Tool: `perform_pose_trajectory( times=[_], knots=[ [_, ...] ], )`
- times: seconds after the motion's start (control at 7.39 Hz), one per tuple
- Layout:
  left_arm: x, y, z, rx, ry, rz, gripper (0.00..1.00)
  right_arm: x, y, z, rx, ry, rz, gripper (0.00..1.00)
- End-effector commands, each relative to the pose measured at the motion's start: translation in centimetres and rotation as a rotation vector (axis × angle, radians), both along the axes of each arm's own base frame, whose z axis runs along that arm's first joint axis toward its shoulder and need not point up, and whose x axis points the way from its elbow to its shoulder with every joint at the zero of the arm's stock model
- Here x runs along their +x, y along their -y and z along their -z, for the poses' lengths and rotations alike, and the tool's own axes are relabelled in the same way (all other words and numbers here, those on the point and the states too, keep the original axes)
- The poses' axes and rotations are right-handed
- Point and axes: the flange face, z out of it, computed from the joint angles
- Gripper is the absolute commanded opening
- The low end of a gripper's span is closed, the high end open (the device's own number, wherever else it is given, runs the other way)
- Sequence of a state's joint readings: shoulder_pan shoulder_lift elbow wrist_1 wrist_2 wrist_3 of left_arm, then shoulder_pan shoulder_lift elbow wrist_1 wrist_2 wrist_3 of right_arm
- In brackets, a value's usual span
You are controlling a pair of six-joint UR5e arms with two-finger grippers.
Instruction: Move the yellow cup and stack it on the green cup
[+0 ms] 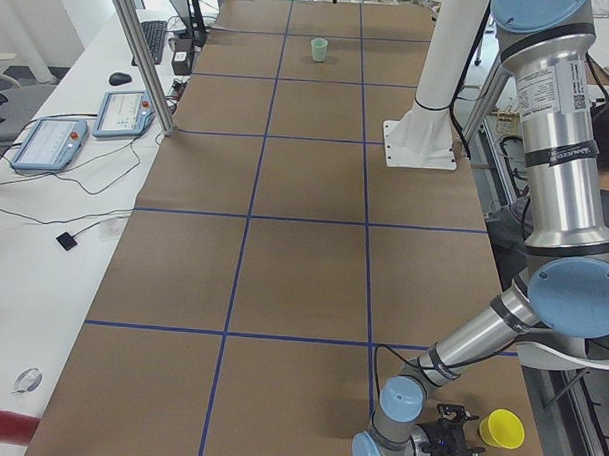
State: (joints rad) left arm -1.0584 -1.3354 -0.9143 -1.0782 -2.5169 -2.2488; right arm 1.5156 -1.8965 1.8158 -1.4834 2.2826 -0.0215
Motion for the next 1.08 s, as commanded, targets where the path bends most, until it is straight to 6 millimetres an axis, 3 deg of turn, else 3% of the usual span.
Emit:
perform_pose_trajectory(
  times=[0.0,0.95],
  knots=[
    [-0.24,-0.33,0.01,-0.015,0.016,-0.011,1.0,0.02,-0.38,-0.3,-0.008,0.0,0.0,0.99],
    [-0.29,-1.31,-0.1,-0.049,0.024,0.071,1.0,-0.02,-0.35,-0.13,-0.004,0.004,0.001,0.99]
  ],
)
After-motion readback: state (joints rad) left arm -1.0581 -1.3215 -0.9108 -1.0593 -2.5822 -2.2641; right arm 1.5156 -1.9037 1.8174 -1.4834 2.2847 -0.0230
